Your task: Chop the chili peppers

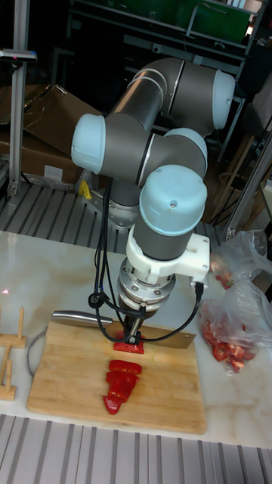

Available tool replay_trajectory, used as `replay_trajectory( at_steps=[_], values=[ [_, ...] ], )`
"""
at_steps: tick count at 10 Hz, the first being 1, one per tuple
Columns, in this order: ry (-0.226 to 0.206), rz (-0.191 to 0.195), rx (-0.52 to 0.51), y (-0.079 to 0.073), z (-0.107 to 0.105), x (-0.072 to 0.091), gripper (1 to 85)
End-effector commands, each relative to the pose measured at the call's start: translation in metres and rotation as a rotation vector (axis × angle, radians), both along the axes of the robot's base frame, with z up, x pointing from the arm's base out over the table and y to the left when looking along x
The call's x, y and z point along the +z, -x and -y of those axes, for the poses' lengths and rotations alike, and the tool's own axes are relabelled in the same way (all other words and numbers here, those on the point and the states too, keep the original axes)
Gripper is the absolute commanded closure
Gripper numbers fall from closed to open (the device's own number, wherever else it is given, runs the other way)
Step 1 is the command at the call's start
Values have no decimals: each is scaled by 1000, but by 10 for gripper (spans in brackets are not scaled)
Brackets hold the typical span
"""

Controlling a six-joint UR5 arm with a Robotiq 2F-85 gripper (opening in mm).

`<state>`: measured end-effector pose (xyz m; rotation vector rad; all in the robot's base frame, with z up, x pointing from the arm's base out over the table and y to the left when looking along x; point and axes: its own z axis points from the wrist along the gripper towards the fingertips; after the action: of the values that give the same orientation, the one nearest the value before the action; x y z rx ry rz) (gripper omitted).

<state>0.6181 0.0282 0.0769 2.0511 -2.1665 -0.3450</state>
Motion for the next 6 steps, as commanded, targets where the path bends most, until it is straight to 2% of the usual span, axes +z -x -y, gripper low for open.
replay_trajectory(
  at_steps=[1, 4, 6],
  values=[
    [-29, 16, -8, -4, -6, 3, 843],
    [-9, 25, -6, -4, -2, 1, 843],
    [8, 34, -17, -2, -1, -8, 843]
  ],
)
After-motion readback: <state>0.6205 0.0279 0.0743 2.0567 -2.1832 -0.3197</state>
